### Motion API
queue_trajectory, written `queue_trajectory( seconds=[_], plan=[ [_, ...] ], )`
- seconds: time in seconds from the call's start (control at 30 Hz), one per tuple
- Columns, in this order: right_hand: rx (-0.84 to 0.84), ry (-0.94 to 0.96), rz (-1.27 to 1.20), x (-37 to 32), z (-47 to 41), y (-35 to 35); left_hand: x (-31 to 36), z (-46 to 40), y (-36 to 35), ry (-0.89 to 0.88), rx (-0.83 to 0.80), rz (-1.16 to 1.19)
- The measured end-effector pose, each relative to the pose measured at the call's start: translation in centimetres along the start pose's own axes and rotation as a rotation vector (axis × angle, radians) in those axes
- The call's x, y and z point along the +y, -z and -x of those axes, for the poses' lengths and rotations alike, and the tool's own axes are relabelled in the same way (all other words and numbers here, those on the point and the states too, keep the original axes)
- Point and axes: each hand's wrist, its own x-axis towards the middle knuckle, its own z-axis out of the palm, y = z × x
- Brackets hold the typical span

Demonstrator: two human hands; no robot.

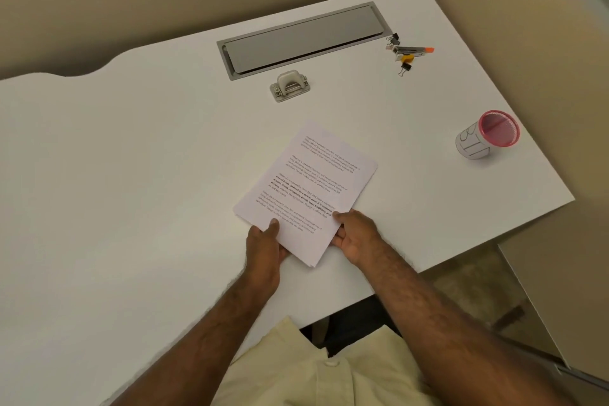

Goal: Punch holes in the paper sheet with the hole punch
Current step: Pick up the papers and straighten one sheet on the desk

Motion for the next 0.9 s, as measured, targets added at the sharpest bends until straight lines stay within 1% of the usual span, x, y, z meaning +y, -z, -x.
queue_trajectory(
  seconds=[0.07,0.13,0.27,0.33,0.4,0.53,0.6,0.67,0.73,0.83,0.9],
  plan=[
    [-0.011,-0.012,0.021,-0.1,-0.1,0.4,-0.1,-0.6,-0.1,0.001,0.089,-0.047],
    [-0.027,-0.007,0.068,-0.8,-0.2,1.2,-0.2,-1.1,0.0,0.014,0.143,-0.088],
    [0.029,0.063,0.203,-3.5,-0.9,3.6,-0.2,-1.2,0.0,0.025,0.169,-0.149],
    [0.04,0.083,0.212,-5.4,-1.4,4.6,-0.1,-1.1,0.0,0.029,0.177,-0.159],
    [0.002,0.073,0.204,-7.4,-1.9,5.3,-0.1,-1.0,0.1,0.034,0.181,-0.174],
    [-0.136,0.018,0.177,-11.7,-2.9,5.6,0.1,-0.8,0.3,0.018,0.165,-0.231],
    [-0.184,0.01,0.208,-13.5,-3.6,5.7,0.2,-0.8,0.4,0.019,0.163,-0.255],
    [-0.209,0.021,0.308,-15.1,-4.3,5.7,0.3,-0.9,0.4,0.028,0.163,-0.29],
    [-0.208,0.083,0.483,-16.3,-5.1,5.6,0.3,-1.0,0.4,0.029,0.162,-0.334],
    [-0.157,0.284,0.761,-17.5,-6.0,5.1,0.1,-1.0,0.0,0.033,0.162,-0.345],
    [-0.181,0.413,0.915,-17.9,-6.4,4.8,0.1,-1.1,-0.4,0.033,0.182,-0.334]
  ],
)
